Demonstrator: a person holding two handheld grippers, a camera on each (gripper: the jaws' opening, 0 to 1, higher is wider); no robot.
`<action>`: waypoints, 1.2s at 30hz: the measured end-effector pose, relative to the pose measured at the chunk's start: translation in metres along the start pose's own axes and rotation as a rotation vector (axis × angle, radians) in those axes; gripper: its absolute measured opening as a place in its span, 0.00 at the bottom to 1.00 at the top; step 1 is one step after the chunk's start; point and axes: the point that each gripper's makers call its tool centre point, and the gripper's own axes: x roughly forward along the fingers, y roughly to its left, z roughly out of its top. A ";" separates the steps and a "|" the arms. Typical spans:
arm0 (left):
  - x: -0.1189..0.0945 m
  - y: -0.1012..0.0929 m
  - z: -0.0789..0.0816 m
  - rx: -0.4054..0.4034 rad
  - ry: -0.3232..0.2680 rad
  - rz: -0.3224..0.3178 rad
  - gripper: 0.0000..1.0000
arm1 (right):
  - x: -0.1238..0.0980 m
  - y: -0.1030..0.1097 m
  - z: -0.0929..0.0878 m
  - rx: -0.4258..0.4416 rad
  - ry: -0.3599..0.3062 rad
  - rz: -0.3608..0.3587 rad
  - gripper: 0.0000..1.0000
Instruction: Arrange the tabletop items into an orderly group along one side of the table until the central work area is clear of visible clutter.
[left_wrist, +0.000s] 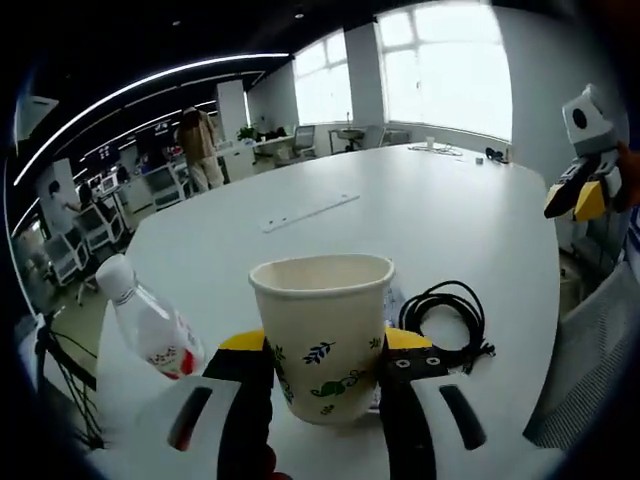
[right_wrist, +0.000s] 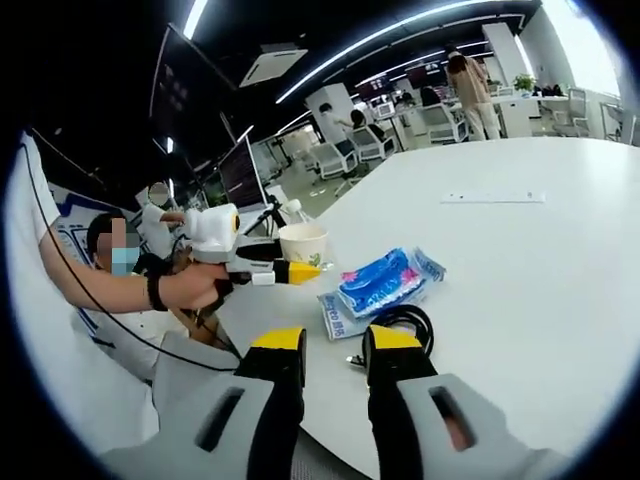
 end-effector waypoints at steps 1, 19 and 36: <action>0.002 0.003 -0.001 -0.007 0.000 0.007 0.40 | -0.001 -0.001 -0.001 0.002 0.003 -0.003 0.22; 0.038 0.038 -0.017 -0.092 0.006 0.083 0.41 | -0.004 -0.011 -0.018 0.044 0.058 -0.038 0.21; 0.064 0.056 -0.025 -0.137 0.004 0.122 0.41 | -0.006 -0.017 -0.022 0.053 0.093 -0.049 0.21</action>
